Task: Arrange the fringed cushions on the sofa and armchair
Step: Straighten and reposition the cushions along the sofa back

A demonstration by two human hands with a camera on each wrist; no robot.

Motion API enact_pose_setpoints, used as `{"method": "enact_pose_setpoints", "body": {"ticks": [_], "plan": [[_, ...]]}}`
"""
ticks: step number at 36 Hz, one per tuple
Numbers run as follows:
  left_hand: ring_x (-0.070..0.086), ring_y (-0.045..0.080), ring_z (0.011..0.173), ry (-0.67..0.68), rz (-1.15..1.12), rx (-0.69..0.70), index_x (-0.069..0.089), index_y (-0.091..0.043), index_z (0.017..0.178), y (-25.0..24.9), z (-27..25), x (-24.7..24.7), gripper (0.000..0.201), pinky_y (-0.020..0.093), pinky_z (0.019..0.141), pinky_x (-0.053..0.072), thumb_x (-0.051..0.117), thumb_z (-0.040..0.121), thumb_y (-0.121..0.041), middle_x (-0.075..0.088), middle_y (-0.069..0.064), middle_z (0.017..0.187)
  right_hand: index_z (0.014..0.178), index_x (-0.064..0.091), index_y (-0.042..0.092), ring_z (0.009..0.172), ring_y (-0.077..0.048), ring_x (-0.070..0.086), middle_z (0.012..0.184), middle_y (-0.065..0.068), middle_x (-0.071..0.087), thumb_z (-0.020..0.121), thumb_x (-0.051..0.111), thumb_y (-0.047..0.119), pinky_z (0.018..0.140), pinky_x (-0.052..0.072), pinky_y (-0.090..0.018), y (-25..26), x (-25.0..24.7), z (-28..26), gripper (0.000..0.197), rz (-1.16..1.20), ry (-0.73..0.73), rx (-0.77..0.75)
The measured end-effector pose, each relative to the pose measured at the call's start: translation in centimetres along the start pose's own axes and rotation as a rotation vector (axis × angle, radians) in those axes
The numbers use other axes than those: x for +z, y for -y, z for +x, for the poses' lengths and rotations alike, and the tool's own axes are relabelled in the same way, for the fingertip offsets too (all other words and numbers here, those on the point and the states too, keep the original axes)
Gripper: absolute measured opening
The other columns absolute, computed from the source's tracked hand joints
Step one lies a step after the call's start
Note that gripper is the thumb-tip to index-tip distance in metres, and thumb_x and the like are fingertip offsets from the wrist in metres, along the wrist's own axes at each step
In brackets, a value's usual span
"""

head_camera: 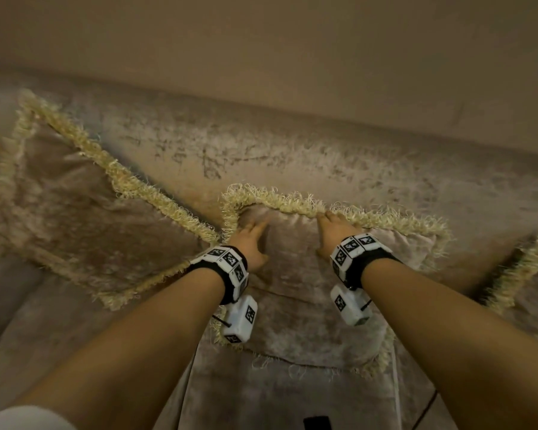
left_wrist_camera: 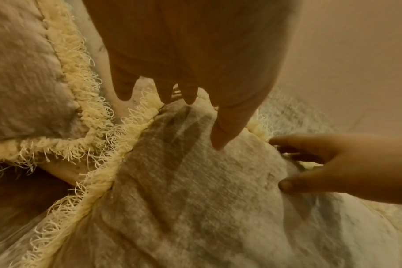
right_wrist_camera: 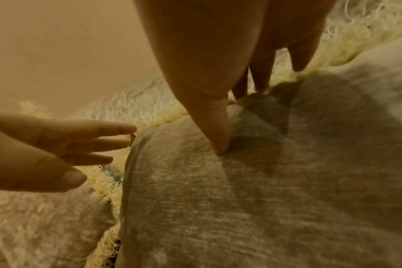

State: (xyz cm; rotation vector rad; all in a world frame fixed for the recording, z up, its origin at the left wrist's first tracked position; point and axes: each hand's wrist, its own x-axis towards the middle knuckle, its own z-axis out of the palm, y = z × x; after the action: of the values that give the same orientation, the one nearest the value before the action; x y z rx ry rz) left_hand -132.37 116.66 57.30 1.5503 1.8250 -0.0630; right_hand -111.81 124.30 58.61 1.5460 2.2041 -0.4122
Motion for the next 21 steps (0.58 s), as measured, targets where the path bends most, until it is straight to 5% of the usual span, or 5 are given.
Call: {"method": "enact_pose_setpoints", "body": {"ticks": [6,9,14,21], "plan": [[0.015,0.032,0.147,-0.005,-0.031,-0.024,0.003,-0.033,0.154,0.6,0.8,0.0,0.09,0.043,0.116,0.029,0.063,0.086,-0.03,-0.003,0.004,0.163,0.13,0.047,0.012,0.104,-0.031,0.059,0.118,-0.01,0.061,0.08,0.069,0.021,0.086,0.052,-0.041,0.3,0.6,0.5,0.056,-0.015,-0.018,0.007],[0.012,0.03,0.148,-0.048,-0.088,-0.04,-0.001,-0.033,0.154,0.8,0.7,0.3,0.098,0.044,0.116,0.028,0.066,0.084,-0.029,-0.01,-0.001,0.162,0.117,0.055,0.011,0.088,-0.029,0.065,0.102,-0.01,0.066,0.081,0.067,0.017,0.067,0.051,-0.033,0.7,0.3,0.2,0.038,-0.049,0.0,0.0],[0.012,0.026,0.148,-0.151,-0.143,-0.053,-0.007,-0.029,0.154,1.2,0.3,0.3,0.104,0.043,0.116,0.029,0.07,0.083,-0.027,-0.015,-0.008,0.161,0.11,0.062,0.011,0.081,-0.032,0.066,0.094,-0.012,0.069,0.08,0.065,0.013,0.074,0.057,-0.038,0.8,-0.4,-0.4,0.03,-0.062,0.016,-0.035],[0.011,0.028,0.148,-0.138,-0.125,-0.051,-0.009,-0.028,0.154,1.4,-1.1,0.0,0.106,0.043,0.118,0.025,0.069,0.081,-0.032,-0.01,-0.002,0.162,0.114,0.06,0.012,0.084,-0.03,0.065,0.098,-0.012,0.068,0.084,0.058,0.006,0.071,0.053,-0.036,0.1,-0.7,-2.8,0.031,-0.064,0.011,-0.05]]}}
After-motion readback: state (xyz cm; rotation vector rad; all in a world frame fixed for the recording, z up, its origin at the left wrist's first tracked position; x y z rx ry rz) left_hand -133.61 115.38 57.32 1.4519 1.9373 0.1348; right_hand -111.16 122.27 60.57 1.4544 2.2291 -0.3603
